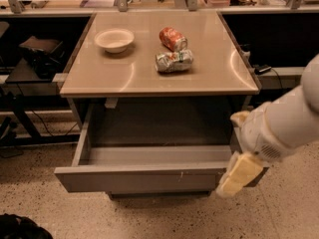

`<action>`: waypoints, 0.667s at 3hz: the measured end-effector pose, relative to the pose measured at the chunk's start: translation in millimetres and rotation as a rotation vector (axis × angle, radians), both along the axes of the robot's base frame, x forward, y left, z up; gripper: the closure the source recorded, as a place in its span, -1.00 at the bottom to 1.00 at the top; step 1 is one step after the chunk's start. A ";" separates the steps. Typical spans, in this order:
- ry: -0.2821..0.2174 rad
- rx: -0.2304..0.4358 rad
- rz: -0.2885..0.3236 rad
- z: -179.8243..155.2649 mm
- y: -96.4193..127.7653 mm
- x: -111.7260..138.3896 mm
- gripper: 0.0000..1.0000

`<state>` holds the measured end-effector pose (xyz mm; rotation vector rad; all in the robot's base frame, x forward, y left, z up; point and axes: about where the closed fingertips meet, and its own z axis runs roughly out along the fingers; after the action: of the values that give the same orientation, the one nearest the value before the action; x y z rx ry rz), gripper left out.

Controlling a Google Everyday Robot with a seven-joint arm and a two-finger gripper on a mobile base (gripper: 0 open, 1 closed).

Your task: Close top drawer

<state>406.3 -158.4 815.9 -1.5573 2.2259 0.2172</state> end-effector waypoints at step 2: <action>0.053 0.135 -0.007 -88.6 42.3 -44.0 -1.00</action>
Offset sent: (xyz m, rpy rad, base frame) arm -0.0675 0.0701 -0.1277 0.2110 0.0819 0.0113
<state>362.4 -116.1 727.2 -1.4885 2.2072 0.4023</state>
